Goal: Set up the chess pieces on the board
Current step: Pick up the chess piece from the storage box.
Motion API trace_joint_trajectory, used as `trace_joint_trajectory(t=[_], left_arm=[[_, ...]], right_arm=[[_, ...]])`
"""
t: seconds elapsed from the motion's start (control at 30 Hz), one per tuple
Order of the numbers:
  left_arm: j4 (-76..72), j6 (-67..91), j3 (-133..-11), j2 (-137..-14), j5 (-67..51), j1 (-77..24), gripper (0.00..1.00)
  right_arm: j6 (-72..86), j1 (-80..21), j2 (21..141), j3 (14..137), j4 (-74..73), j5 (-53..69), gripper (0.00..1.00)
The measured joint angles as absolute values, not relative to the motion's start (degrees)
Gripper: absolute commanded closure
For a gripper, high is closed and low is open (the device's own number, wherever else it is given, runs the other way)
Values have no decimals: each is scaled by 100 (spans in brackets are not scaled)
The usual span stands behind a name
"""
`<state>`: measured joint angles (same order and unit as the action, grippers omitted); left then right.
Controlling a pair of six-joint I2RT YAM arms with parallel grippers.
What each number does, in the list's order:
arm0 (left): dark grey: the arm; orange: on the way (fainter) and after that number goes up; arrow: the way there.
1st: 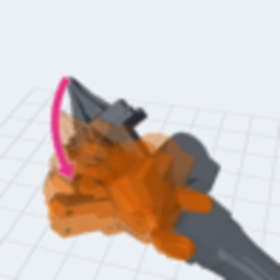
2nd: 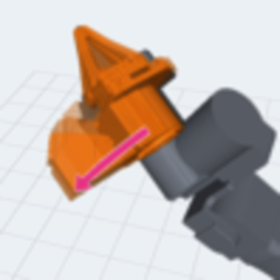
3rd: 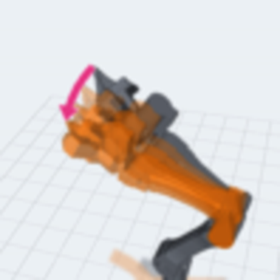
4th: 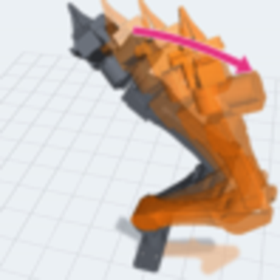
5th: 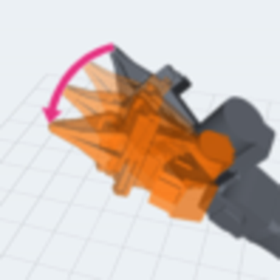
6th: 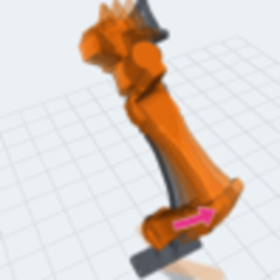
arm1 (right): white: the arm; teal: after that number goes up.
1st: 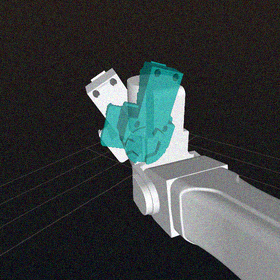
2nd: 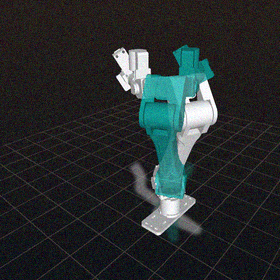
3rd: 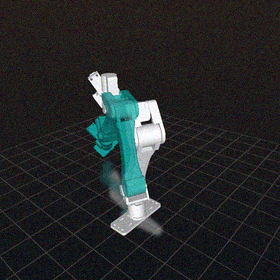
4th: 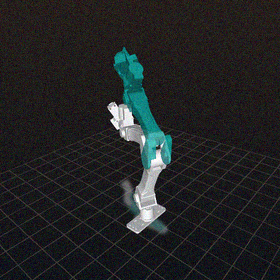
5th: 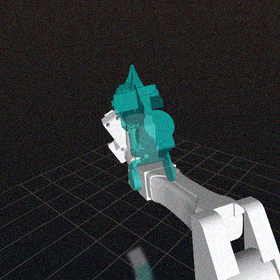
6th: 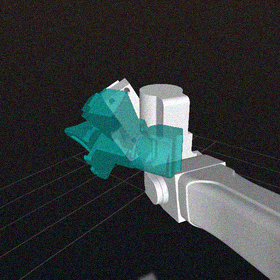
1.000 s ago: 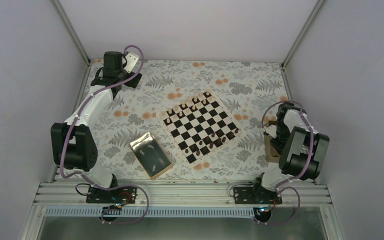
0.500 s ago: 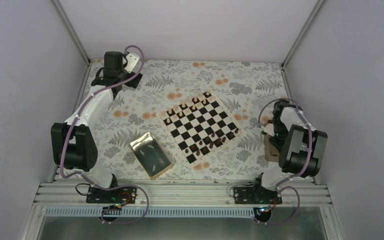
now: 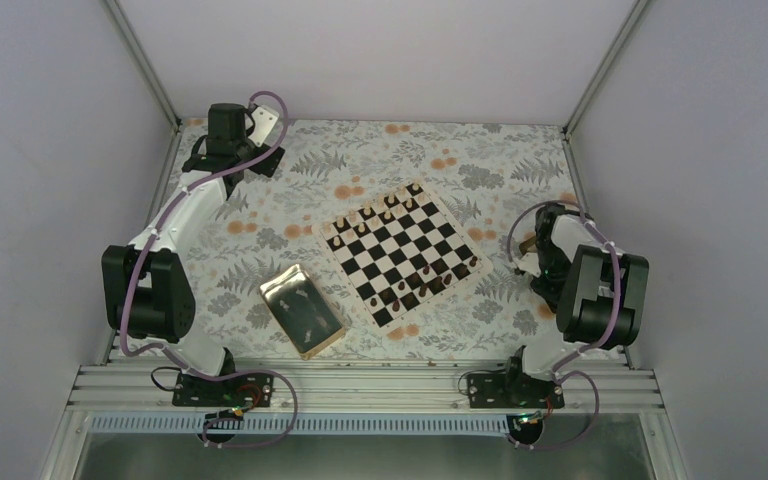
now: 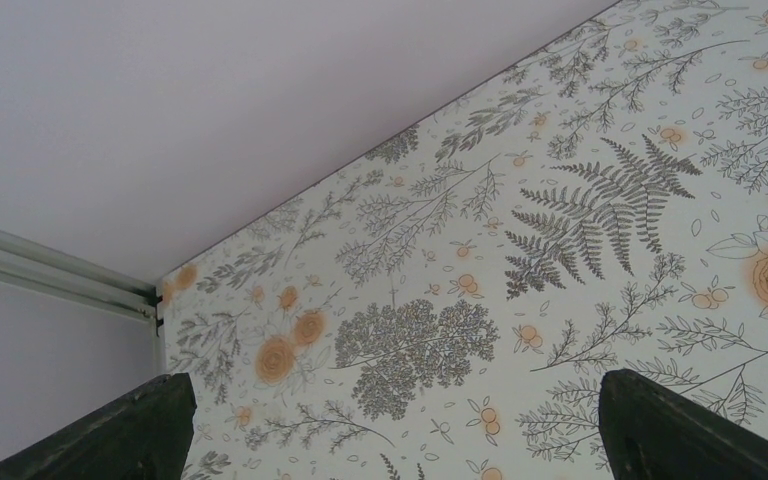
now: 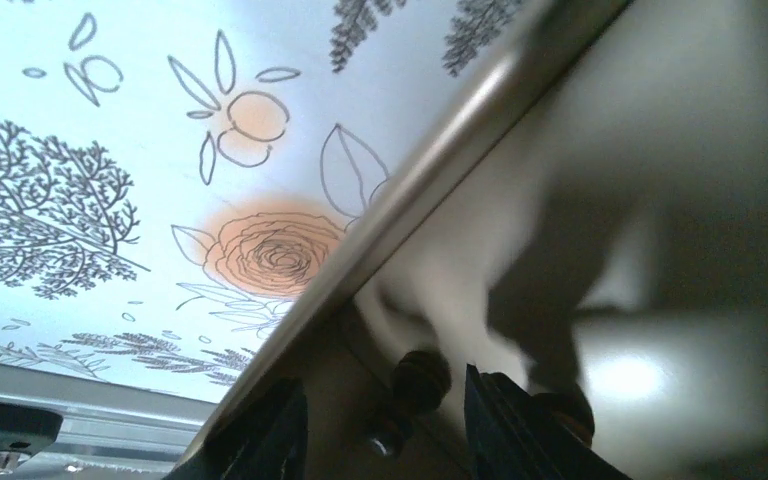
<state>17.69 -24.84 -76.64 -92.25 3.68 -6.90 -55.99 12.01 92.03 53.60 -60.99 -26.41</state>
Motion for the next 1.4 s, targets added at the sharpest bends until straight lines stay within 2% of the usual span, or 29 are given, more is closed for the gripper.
trace_joint_trajectory(t=[0.43, 0.87, 1.4], left_arm=[[1789, -2484, -7671, -9225, 373, -692, 0], [1841, -2484, -7712, -9225, 432, -731, 0], [1938, -2532, -7835, -9367, 565, -764, 0]], right_arm=[[-5701, 1203, 9153, 5297, -5983, -2698, 52], [-6379, 1227, 8689, 5310, -5356, -2263, 53], [-7784, 2071, 8506, 5546, -5415, -1514, 54]])
